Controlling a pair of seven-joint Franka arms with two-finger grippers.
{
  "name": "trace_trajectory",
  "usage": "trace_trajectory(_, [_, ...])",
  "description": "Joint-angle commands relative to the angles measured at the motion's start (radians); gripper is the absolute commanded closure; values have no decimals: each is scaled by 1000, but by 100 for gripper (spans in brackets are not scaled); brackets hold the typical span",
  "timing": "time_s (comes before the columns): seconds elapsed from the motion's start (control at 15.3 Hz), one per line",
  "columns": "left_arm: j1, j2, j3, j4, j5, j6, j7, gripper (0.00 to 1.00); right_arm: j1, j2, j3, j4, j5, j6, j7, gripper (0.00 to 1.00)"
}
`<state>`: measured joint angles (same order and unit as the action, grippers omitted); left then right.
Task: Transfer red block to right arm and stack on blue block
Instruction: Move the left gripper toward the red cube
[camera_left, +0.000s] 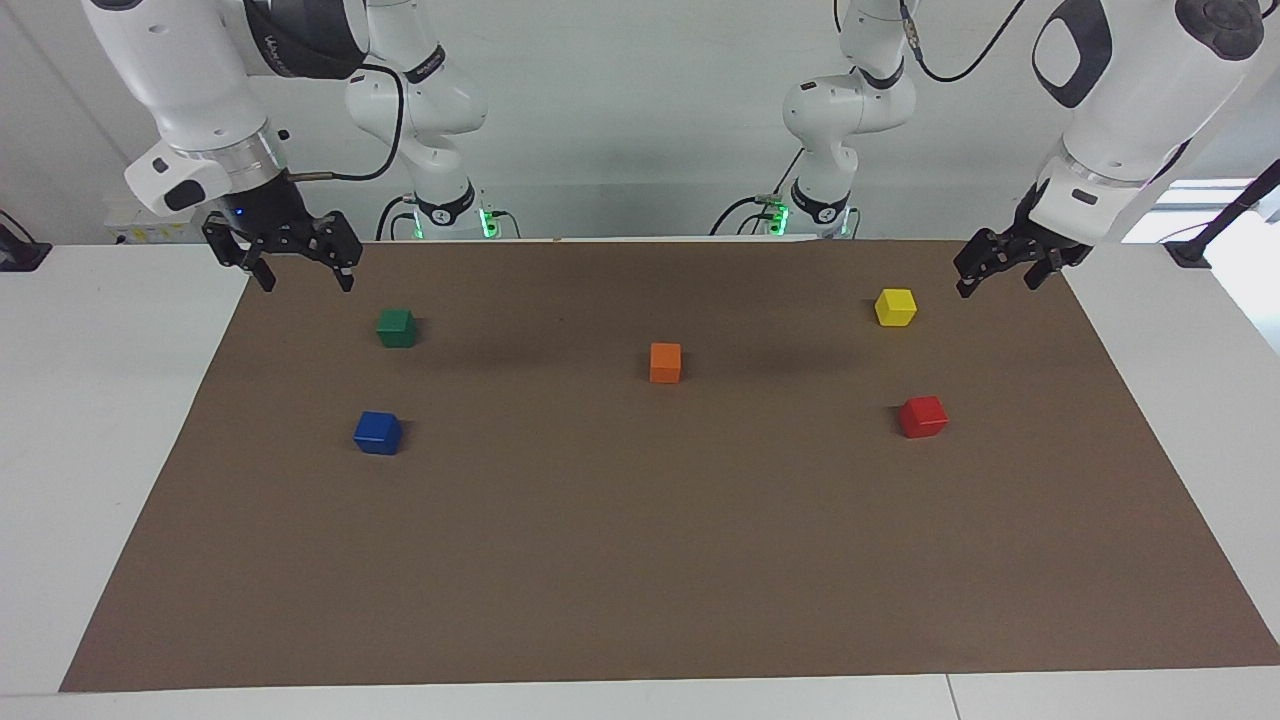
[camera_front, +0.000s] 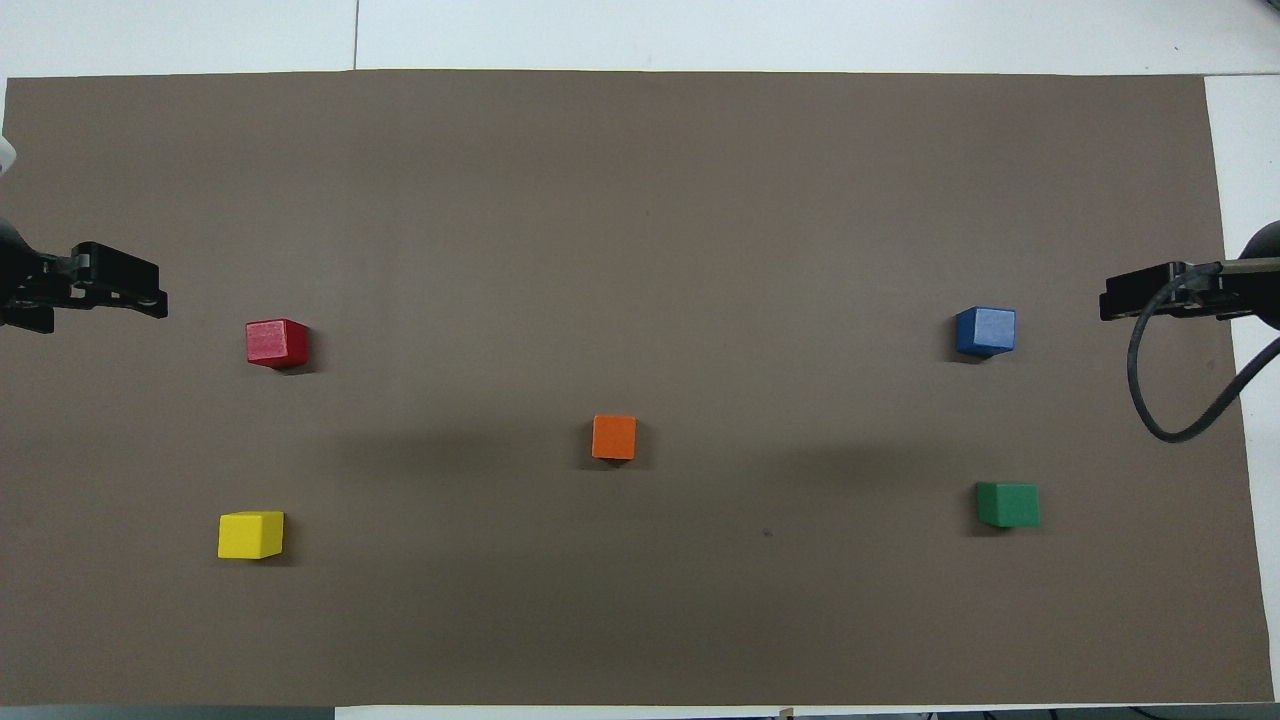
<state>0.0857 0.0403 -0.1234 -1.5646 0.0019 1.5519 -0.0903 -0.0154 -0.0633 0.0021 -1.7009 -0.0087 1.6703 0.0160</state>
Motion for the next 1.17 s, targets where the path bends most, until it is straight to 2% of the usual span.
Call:
trace_trajectory(0.0, [-14,-2,15,-11,-13,19,9,0,-11,-7,9,0,6,-32,-8,0])
trace_trajectory(0.26, [-6,-16,18,-46,-17,31,5,0,-12,-10,7,0,6,-63,-10,0])
trace_trajectory(0.52, [2,-63,37,-189,-56,177,-13,0,-12,-12,7,-3,6,-64,-10,0])
trace_trajectory(0.72, [-9,-8,38,-233,-53,243,-11,0,-14,-12,7,-5,6,-64,-14,0])
trace_trajectory(0.91, [-15,9,36,-328,-43,371,-9,0,-15,-13,7,-8,6,-64,-13,0])
trace_trajectory(1.11, [-49,90,37,-336,30,439,-2,0,-14,-13,7,-9,4,-63,-14,0])
